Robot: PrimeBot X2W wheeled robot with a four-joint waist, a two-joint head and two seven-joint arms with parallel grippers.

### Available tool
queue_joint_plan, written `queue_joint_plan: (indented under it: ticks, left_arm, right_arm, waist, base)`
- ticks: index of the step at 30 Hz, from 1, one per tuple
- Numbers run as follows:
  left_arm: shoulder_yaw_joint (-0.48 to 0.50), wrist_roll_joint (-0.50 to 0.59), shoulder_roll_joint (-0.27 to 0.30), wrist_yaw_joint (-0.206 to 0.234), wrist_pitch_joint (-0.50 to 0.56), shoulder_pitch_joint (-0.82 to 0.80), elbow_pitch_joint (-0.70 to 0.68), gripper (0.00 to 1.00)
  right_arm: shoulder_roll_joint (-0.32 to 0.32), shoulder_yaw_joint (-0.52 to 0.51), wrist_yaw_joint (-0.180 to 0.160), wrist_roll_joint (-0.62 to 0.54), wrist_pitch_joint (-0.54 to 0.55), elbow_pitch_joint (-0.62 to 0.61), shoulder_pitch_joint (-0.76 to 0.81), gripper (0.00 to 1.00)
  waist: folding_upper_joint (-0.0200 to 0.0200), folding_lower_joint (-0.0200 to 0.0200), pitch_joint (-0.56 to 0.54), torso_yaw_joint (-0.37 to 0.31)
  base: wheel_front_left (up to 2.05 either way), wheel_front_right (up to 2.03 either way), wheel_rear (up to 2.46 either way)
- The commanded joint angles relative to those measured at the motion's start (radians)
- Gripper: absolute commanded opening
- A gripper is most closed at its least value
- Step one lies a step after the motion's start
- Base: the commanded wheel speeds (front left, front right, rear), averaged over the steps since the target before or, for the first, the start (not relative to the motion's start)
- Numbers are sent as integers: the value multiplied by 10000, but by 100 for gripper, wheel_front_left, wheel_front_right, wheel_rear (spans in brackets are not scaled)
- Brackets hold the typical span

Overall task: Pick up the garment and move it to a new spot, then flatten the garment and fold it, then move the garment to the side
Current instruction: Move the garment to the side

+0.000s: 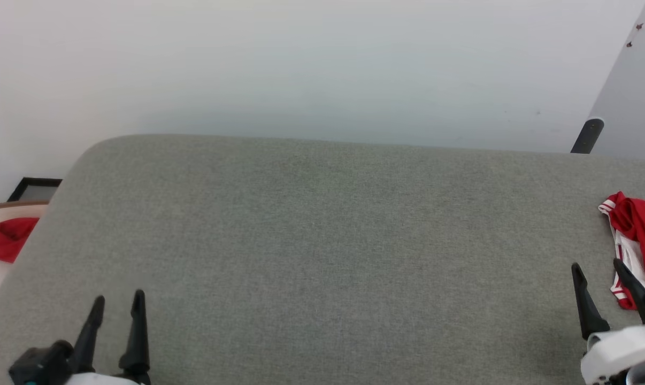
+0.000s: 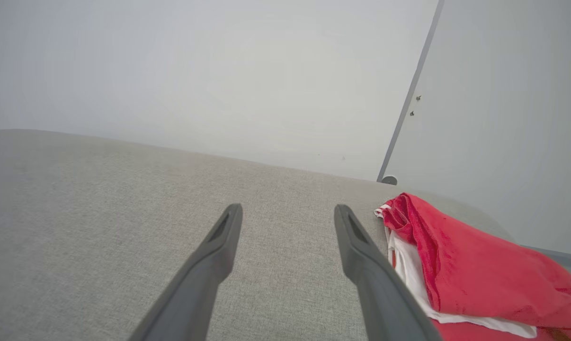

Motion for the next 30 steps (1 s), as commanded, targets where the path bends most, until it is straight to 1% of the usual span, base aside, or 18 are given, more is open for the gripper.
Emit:
queue_joint_plan:
  ticks: [1,5,10,19,30]
  left_arm:
    - [-58,-86,49,19,-2,145,53,100]
    - [-249,-304,128,19,-2,243,205,100]
    - [-463,-483,282,19,-2,367,296,100]
    - [-700,-538,424,19,-1,383,424,100]
    - [-920,-169,466,19,-1,373,282,100]
  right_arm:
    - [159,-268,-13,-282,-42,-315,317,100]
    - [792,-857,-12,-900,56,-1367,1072,100]
    - [1434,-1171,-12,-1405,352,-2513,1856,100]
    - [1973,-1340,-12,-1670,492,-3601,2685,100]
    - [2398,-1332,-12,-1698,538,-4108,3202,100]
  waist:
    - [0,0,-29,29]
    - [0,0,-74,65]
    - [0,0,-98,31]
    - [0,0,-113,-36]
    - [0,0,-152,-96]
  base:
    - [0,0,0]
    - [0,0,0]
    - [0,0,0]
    - [0,0,0]
    - [0,0,0]
